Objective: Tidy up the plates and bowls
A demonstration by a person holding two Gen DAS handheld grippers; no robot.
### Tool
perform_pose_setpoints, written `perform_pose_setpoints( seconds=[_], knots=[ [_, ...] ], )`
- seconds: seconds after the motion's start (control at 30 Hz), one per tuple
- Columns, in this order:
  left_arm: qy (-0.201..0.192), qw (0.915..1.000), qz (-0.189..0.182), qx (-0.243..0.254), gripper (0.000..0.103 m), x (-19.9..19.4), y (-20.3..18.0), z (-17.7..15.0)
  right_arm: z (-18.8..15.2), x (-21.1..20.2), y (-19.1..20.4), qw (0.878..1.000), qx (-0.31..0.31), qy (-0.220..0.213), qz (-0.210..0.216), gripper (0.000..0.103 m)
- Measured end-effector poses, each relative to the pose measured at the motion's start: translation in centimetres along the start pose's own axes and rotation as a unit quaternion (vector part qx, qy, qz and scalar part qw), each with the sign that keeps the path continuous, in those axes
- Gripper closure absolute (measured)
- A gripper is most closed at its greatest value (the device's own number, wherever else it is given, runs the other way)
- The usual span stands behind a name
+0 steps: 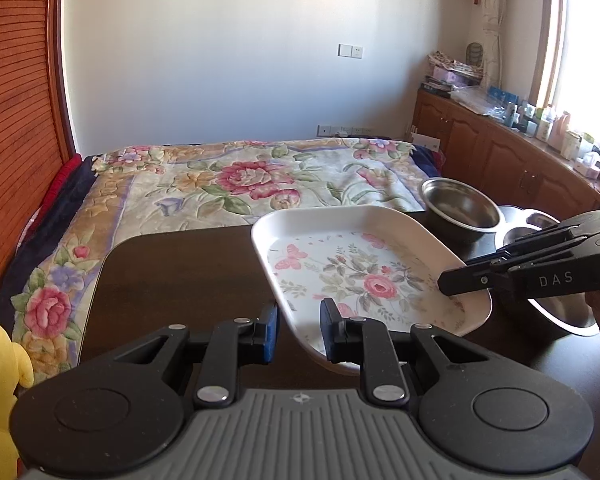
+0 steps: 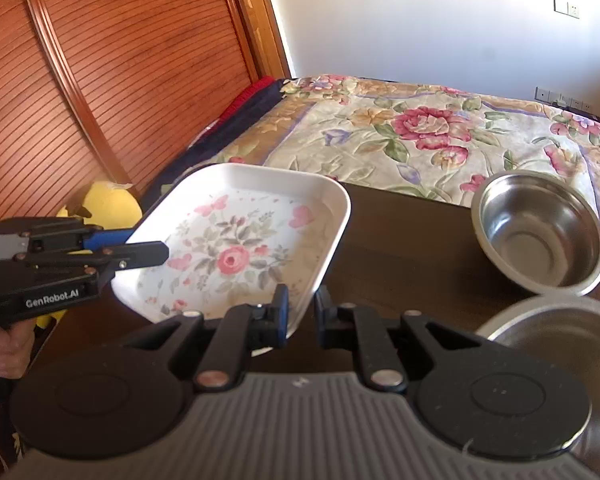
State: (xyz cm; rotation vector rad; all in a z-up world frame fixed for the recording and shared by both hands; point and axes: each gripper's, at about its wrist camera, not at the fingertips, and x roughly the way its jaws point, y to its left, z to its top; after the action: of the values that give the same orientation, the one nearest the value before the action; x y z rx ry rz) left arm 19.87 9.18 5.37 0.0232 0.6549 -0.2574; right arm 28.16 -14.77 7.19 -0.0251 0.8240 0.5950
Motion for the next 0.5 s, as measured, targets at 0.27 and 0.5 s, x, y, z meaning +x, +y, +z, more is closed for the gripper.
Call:
perform_pose_setpoints(
  seconds=[0.27, 0.5],
  knots=[
    [-0.003, 1.0000, -0.005, 0.005, 0.079, -1.9, -1.6, -1.7, -1.8, -1.9, 0.2, 1.000, 0.001, -0.006, 0.002, 0.088],
    [-0.005, 0.9999, -0.010, 0.003, 0.079, -3.7, -2.5, -3.2, -3.3, -3.7, 0.5, 1.000, 0.000, -0.013, 0.006, 0.088]
  ],
)
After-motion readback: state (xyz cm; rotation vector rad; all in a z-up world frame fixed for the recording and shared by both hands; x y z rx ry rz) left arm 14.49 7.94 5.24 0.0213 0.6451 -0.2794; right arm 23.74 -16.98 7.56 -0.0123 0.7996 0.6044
